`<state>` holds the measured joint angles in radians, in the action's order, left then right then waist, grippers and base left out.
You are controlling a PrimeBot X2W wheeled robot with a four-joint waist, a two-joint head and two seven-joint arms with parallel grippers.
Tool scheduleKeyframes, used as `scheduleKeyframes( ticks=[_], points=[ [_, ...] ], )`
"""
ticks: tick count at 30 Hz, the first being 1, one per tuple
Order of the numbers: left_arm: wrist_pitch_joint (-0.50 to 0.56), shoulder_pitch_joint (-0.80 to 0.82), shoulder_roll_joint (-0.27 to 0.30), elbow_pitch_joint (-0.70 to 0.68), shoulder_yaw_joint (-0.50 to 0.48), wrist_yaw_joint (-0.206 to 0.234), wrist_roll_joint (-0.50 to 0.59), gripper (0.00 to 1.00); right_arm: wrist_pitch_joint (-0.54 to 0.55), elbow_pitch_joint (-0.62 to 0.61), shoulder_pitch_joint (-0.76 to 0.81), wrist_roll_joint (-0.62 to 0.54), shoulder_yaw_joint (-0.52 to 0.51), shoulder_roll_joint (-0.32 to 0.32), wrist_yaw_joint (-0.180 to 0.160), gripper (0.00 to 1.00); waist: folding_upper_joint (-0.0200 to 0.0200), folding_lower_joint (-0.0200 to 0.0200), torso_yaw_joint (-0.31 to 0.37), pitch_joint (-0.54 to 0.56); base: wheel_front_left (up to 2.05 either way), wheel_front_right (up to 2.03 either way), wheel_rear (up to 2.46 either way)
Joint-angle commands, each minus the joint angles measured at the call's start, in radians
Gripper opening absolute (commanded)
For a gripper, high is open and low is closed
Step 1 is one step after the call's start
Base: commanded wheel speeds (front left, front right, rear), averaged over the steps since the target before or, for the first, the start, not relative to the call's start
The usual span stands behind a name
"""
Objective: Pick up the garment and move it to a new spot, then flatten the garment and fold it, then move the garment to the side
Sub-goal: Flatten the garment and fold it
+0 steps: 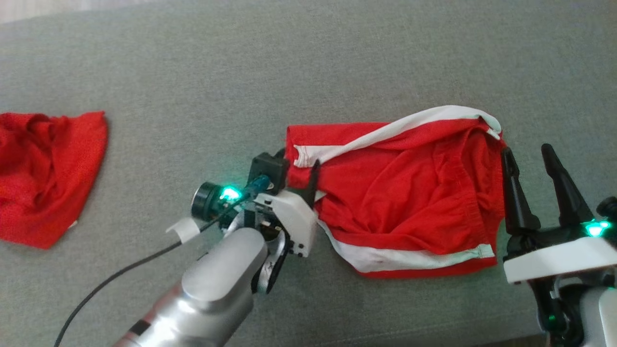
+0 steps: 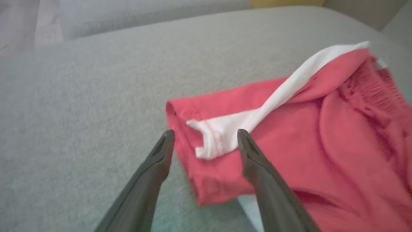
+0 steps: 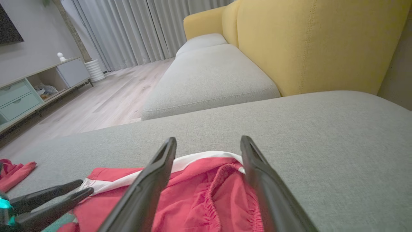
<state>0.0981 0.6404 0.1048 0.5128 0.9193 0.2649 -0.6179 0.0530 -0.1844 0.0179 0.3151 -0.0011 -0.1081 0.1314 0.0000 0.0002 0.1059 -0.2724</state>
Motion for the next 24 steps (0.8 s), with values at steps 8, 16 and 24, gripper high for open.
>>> scheduleKeyframes(
  ticks=[8, 16, 24],
  points=[
    [0.047, 0.050, -0.028, 0.108, -0.024, -0.048, -0.070, 0.18, 0.002, -0.022, -0.038, 0.018, 0.013, -0.009, -0.001, 1.00, 0.0000, -0.0002, 0.010, -0.018, 0.00, 0.00, 0.00],
    [-0.036, 0.049, -0.024, 0.107, -0.027, -0.051, -0.066, 0.00, 0.003, -0.015, -0.035, 0.016, -0.007, -0.004, -0.001, 1.00, 0.0000, -0.0002, -0.006, -0.007, 0.00, 0.00, 0.00],
    [-0.124, -0.086, 0.096, -0.097, -0.091, 0.051, -0.074, 0.00, 0.013, -0.008, -0.009, 0.016, -0.030, 0.006, -0.001, 1.00, 0.0000, -0.0002, -0.044, 0.014, 0.00, 0.00, 0.00]
  ],
)
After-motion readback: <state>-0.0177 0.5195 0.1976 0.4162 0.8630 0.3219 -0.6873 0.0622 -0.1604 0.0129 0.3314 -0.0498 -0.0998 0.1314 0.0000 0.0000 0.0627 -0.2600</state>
